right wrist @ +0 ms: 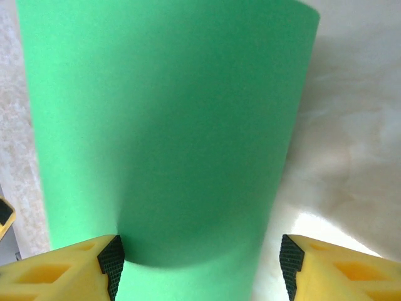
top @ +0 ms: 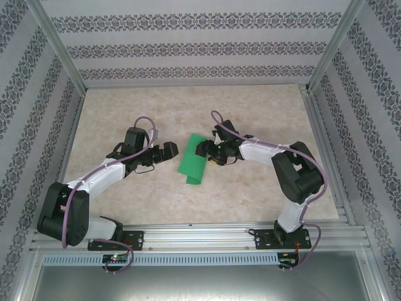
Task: Fold a paper plane with a square sheet of paper (pick it up from the middle)
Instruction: Fold the square sheet of paper in half at the center of the table.
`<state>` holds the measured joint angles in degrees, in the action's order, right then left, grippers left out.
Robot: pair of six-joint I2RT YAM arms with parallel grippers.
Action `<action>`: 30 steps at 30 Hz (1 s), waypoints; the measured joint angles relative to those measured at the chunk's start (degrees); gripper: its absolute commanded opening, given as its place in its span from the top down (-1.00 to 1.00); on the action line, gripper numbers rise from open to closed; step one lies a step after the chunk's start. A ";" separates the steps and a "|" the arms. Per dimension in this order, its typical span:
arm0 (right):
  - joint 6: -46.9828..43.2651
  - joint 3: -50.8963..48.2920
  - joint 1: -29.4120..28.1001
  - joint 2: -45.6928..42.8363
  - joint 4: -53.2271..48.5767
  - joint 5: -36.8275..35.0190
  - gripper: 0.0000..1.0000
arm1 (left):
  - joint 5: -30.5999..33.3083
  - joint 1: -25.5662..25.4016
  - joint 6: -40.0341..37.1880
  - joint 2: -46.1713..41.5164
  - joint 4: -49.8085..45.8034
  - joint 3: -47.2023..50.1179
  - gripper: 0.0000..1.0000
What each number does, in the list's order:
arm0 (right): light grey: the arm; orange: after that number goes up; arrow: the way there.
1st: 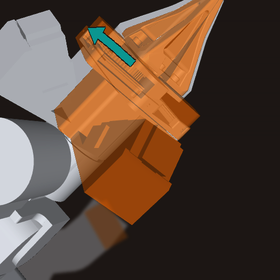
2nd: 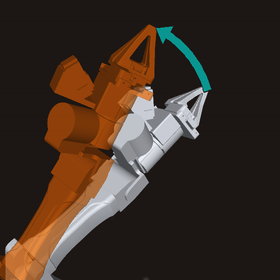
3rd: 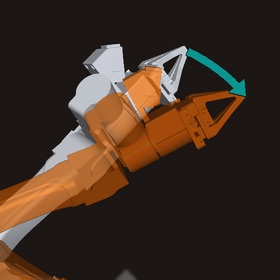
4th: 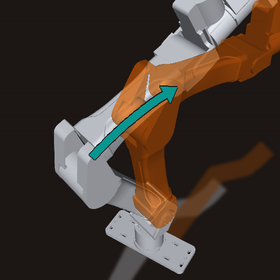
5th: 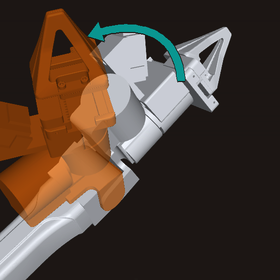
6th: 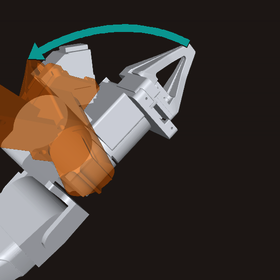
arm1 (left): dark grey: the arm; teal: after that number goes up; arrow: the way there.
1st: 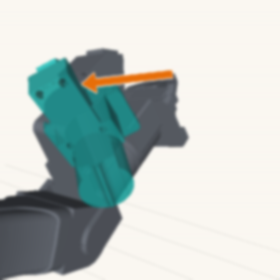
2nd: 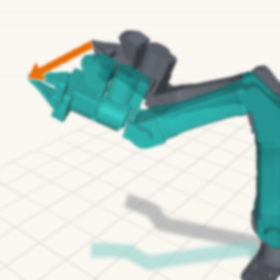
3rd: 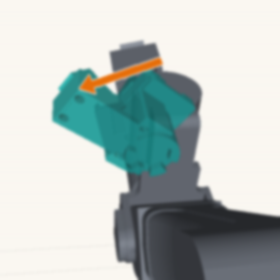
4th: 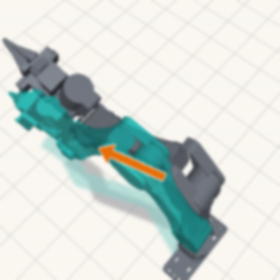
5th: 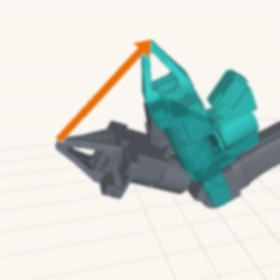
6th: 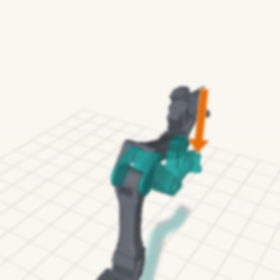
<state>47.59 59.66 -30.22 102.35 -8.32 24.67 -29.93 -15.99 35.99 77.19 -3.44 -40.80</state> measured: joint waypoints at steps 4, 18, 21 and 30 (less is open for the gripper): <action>-0.98 0.24 0.11 -0.48 -1.92 -0.83 -0.34 | -0.55 -0.55 0.00 0.37 0.04 0.00 -1.00; 1.70 -2.21 0.11 1.88 3.41 1.68 -0.23 | -1.60 -0.96 -0.02 2.91 0.07 0.00 -1.00; 2.19 -2.23 0.11 2.47 4.74 2.21 -0.09 | -1.60 -1.22 -0.02 2.91 0.07 0.00 -1.00; -0.98 -2.32 1.75 2.47 4.83 3.93 0.11 | -1.57 -1.31 -0.02 2.91 0.07 0.00 -1.00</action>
<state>46.61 57.34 -28.47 104.81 -3.49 28.60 -31.51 -17.30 35.97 80.09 -3.38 -40.80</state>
